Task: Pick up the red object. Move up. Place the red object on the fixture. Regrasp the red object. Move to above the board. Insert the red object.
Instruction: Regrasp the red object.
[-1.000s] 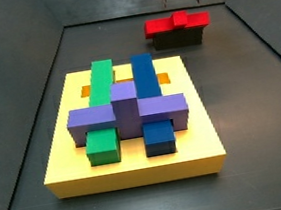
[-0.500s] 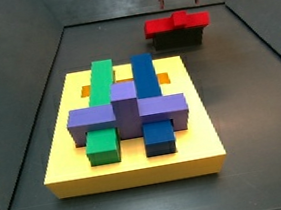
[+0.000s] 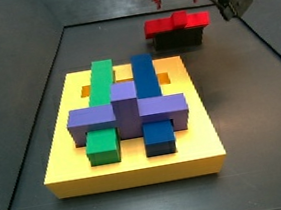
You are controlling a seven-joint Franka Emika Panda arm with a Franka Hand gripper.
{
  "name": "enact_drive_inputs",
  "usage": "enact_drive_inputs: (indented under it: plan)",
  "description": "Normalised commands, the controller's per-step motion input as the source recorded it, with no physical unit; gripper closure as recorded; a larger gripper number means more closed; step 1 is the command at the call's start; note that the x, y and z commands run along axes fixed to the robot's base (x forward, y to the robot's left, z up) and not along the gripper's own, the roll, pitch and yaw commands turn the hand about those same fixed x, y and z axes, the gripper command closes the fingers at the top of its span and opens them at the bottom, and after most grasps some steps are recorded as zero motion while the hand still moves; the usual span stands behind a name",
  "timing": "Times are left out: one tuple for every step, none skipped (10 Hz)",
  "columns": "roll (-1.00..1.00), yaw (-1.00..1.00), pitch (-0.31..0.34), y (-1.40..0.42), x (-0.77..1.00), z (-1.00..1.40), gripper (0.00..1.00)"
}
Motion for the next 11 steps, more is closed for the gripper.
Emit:
enact_drive_inputs:
  plan:
    - [1.0,0.12,0.0,-0.31,-0.01,0.0,0.0]
    - [1.0,0.17,0.0,-0.3,0.0,0.0,0.0]
    - [1.0,0.15,0.0,-0.26,0.0,-0.2,0.0]
    - [0.65,0.11,0.0,-0.08,0.0,-0.11,0.0]
    - [0.01,0.0,0.04,0.0,0.06,0.0,0.0]
    - [-0.07,0.0,0.034,0.0,0.23,-0.29,0.0]
    - [-0.58,0.0,0.0,0.07,0.26,-0.38,0.0]
    - [-0.88,0.05,0.0,0.21,0.29,-0.26,0.0]
    - [-0.89,0.07,0.0,0.26,0.26,-0.26,0.0]
    - [-0.7,0.04,0.0,0.25,0.08,-0.18,0.0]
    - [-0.39,0.0,-0.023,0.11,-0.02,-0.01,0.0]
